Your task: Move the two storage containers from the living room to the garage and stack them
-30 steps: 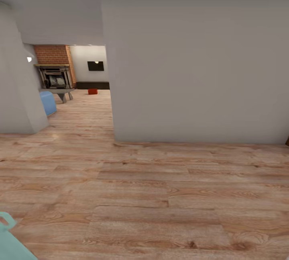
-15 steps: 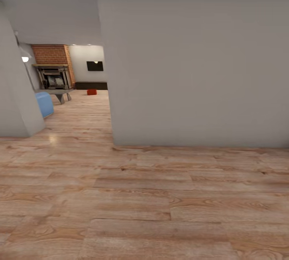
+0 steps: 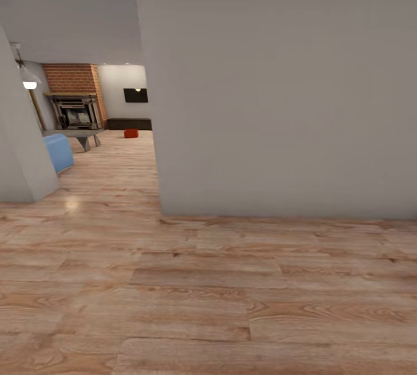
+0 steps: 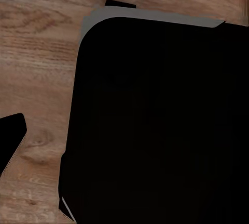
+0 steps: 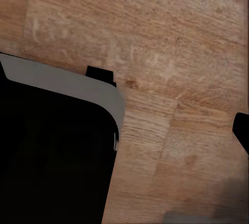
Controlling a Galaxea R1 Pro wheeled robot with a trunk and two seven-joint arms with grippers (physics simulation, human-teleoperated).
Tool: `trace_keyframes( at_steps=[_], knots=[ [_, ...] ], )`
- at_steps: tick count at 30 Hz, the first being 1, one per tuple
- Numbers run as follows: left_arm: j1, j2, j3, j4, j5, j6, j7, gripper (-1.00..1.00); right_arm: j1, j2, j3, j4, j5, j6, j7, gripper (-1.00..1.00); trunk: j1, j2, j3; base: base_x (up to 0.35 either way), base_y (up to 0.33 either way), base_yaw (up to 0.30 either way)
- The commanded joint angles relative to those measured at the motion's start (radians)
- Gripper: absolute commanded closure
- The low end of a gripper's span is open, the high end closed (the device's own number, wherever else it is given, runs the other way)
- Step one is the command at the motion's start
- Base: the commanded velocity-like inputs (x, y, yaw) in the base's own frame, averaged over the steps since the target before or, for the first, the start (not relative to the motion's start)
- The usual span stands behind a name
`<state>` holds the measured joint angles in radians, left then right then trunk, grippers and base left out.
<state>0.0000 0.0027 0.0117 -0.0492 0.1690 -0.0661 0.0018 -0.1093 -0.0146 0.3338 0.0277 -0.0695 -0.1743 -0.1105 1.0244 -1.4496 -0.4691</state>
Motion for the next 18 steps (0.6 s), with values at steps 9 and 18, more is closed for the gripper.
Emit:
trace_keyframes(
  at_steps=[9,18],
  knots=[
    [0.000,-0.001,0.001,-0.001,0.004,-0.006,0.000,-1.00,-0.001,0.001,0.007,0.003,-0.011,-0.006,0.008,-1.00,0.001,0.000,-0.001,0.324,0.000,0.000],
    [0.000,0.000,0.001,-0.001,0.004,-0.006,0.000,-1.00,-0.001,-0.010,0.001,0.003,-0.024,-0.019,0.012,-1.00,0.001,0.000,-0.001,0.324,0.000,0.152]
  ],
)
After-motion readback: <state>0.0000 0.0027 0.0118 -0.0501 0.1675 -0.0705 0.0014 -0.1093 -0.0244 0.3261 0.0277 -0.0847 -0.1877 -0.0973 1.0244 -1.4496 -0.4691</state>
